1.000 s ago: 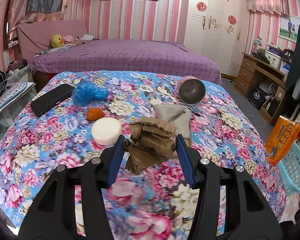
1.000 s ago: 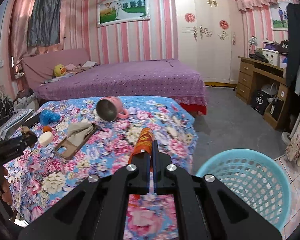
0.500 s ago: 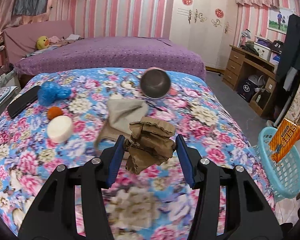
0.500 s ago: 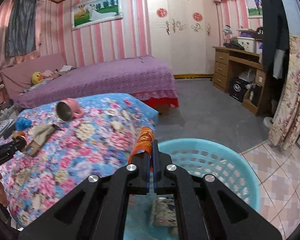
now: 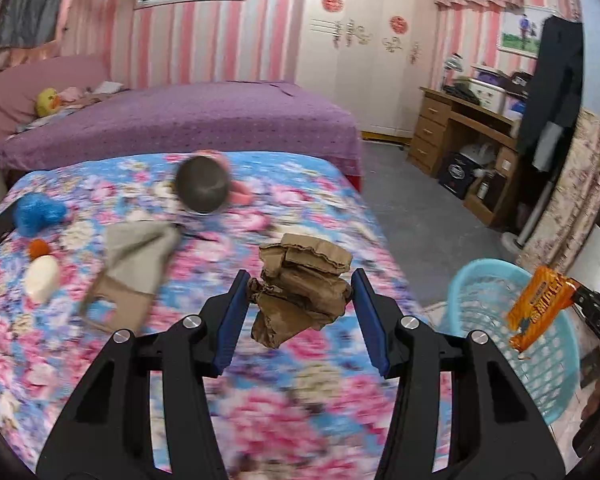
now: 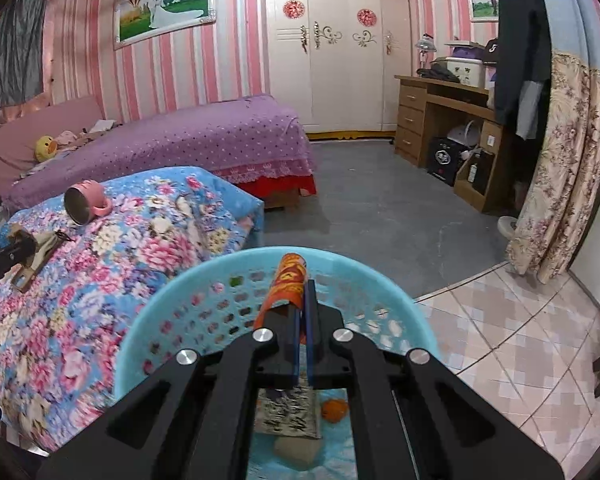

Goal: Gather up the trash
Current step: 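Carry the brown paper and orange wrapper over the blue basket with both grippers, then open the left gripper dropping the brown paper while the right releases the wrapper into the basket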

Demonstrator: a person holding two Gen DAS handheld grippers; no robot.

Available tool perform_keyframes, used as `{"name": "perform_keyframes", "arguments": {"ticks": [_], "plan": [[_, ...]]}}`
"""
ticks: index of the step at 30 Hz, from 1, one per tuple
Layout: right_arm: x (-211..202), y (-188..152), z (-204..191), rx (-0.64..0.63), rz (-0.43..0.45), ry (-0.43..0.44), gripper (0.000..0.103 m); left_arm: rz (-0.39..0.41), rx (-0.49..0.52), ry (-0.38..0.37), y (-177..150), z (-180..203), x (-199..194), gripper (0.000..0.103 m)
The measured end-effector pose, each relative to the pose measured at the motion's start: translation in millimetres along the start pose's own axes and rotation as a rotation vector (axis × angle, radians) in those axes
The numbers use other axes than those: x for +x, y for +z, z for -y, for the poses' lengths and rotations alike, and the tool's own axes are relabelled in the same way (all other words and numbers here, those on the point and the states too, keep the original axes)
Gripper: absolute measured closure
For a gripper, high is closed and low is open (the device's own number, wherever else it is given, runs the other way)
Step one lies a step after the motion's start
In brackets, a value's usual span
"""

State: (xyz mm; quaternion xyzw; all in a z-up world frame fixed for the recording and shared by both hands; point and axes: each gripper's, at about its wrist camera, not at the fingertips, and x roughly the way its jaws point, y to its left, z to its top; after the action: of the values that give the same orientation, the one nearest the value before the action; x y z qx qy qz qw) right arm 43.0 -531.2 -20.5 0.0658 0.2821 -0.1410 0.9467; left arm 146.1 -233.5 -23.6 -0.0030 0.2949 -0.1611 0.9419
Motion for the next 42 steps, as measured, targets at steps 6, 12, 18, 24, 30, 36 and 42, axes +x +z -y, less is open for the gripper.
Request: {"name": "perform_keyframes", "arguments": {"ticks": [6,12,18,24,30,36,42], "plan": [[-5.0,-1.9,28.7,0.056,0.009,-0.030,0.101,-0.040,0.048,-0.075,-10.5,52.5,13.4,0.052],[-6.0,-2.8,42.5,0.089,0.019,-0.027,0.101,-0.038,0.122,-0.113,-19.9,101.6,15.2,0.052],[-8.2,-4.2,45.3,0.097,0.024,-0.026,0.101,-0.044,0.177,-0.164,-25.5,140.4,17.5,0.051],[-10.2,-6.0,47.5,0.101,0.023,-0.027,0.101,-0.084,0.199,-0.187,-25.5,155.4,27.3,0.036],[-11.2,-7.6,51.1,0.107,0.017,-0.031,0.101,-0.030,0.202,-0.123,-15.9,140.7,20.4,0.014],[-9.4,-6.8,47.5,0.112,0.009,-0.027,0.101,0.019,0.175,-0.056,-6.2,113.6,11.3,0.006],[1.8,-7.6,30.6,0.063,-0.044,-0.051,0.100,0.023,0.115,-0.032,1.5,85.3,4.8,0.006]]}}
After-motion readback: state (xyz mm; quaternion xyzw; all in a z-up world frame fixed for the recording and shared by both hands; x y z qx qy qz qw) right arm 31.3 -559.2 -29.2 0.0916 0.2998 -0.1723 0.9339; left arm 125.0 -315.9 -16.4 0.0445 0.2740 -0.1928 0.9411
